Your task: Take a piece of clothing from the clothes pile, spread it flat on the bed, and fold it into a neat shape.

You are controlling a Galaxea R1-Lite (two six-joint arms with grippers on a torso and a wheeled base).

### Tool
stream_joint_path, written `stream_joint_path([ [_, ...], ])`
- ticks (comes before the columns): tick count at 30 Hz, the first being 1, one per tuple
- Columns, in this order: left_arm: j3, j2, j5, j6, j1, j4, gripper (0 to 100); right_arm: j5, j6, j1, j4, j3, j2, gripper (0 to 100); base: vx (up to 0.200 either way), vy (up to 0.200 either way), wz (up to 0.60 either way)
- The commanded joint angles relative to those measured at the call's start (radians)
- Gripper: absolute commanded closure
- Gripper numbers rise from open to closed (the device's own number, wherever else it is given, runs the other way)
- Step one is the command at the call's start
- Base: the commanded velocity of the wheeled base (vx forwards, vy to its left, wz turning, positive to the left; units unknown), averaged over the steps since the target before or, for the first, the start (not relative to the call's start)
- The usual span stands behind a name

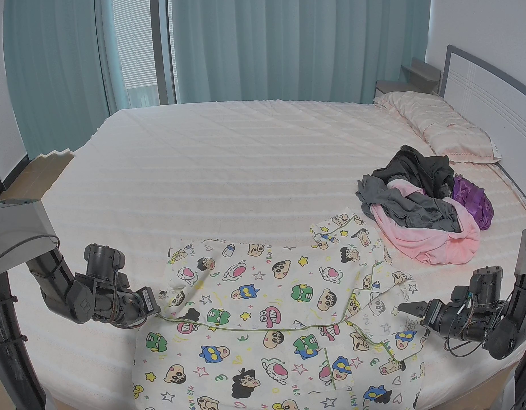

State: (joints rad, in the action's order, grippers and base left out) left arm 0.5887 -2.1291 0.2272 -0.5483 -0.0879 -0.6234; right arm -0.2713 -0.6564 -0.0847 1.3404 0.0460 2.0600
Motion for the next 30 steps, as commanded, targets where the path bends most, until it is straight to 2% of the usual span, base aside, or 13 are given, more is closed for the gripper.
stream_joint_path([
  [1,-0.056,0.075,-0.005,0.002,-0.007,-0.002,100,0.0,0.0,-0.004,0.0,-0.003,-0.004,0,0.0,0.0,0.0],
  [5,-0.087,0.11,-0.017,0.001,-0.023,-0.002,100,0.0,0.0,-0.004,0.0,-0.005,-0.006,0,0.0,0.0,0.0],
  [8,-0.11,0.113,-0.097,-0.009,-0.05,-0.006,100,0.0,0.0,-0.004,0.002,-0.005,-0.006,0,0.0,0.0,0.0],
  [9,-0.11,0.113,-0.097,-0.009,-0.05,-0.006,100,0.0,0.0,-0.004,0.002,-0.005,-0.006,0,0.0,0.0,0.0],
  [18,-0.204,0.112,-0.207,-0.056,-0.073,-0.206,100,0.0,0.0,-0.004,0.002,-0.005,-0.009,0,0.0,0.0,0.0],
  [30,-0.303,0.109,-0.348,-0.067,-0.171,-0.323,100,0.0,0.0,-0.004,0.002,-0.006,-0.009,0,0.0,0.0,0.0],
])
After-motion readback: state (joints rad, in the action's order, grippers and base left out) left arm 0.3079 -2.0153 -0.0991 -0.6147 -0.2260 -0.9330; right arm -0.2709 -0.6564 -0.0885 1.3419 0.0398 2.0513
